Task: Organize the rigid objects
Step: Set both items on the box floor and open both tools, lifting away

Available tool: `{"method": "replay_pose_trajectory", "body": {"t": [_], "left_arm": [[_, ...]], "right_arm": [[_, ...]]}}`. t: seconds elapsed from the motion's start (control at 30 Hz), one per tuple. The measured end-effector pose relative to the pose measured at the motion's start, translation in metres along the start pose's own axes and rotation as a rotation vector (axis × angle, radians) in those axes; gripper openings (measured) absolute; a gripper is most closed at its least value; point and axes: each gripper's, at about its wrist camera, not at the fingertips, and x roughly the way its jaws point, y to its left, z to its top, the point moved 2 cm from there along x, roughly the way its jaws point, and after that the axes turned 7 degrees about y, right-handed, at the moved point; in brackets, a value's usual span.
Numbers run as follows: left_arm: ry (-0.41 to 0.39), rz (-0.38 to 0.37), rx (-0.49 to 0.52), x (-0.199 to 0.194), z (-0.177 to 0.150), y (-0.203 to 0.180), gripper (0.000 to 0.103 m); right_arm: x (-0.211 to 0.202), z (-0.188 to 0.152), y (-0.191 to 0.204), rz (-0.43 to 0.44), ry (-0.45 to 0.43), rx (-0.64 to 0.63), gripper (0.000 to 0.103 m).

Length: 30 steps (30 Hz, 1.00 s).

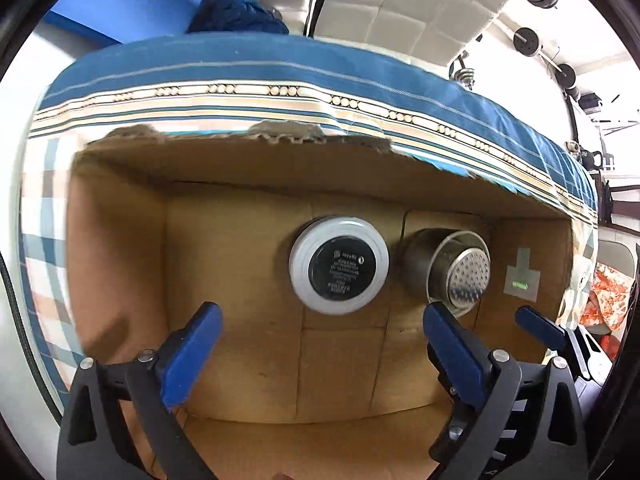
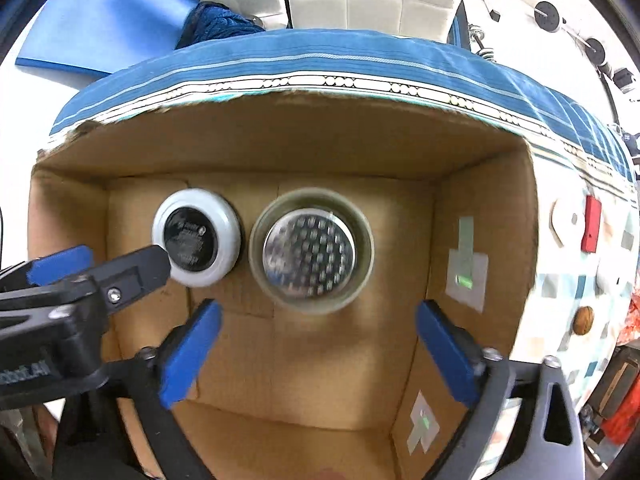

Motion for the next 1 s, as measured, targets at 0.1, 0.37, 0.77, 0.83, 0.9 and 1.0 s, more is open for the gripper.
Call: {"method": "replay_pose_trajectory", "body": {"t": [0.1, 0.37, 0.77, 0.83, 0.9, 1.0], "left_arm": [[-0.017, 0.004, -0.002, -0.004, -0.009, 0.005, 0.103], [-0.133, 0.066, 0.034, -0.035, -0.058, -0.002, 0.103], [-0.288, 0.106, 0.059, -0.076, -0.127, -0.021, 0.103], [-0.303, 0.103, 0.065, -0.083, -0.134, -0.023, 0.103], [-0.314, 0.099, 0.07, -0.089, -0.144, -0.026, 0.103], [-0.327, 0.097, 0.078, -0.096, -0.155, -0.03, 0.103]], "right_arm": [[-0.005, -0.021, -0.005, -0.001, -0.015, 0.007, 0.103], [-0.032, -0.058, 0.013, 0.004, -0.102, 0.02, 0.103], [-0.104, -0.135, 0.015, -0.006, -0.244, -0.005, 0.103], [-0.113, -0.148, 0.013, -0.014, -0.262, -0.006, 0.103], [-0.12, -0.157, 0.011, -0.004, -0.274, -0.006, 0.103], [-0.129, -0.17, 0.01, -0.002, -0.289, -0.005, 0.103]]}}
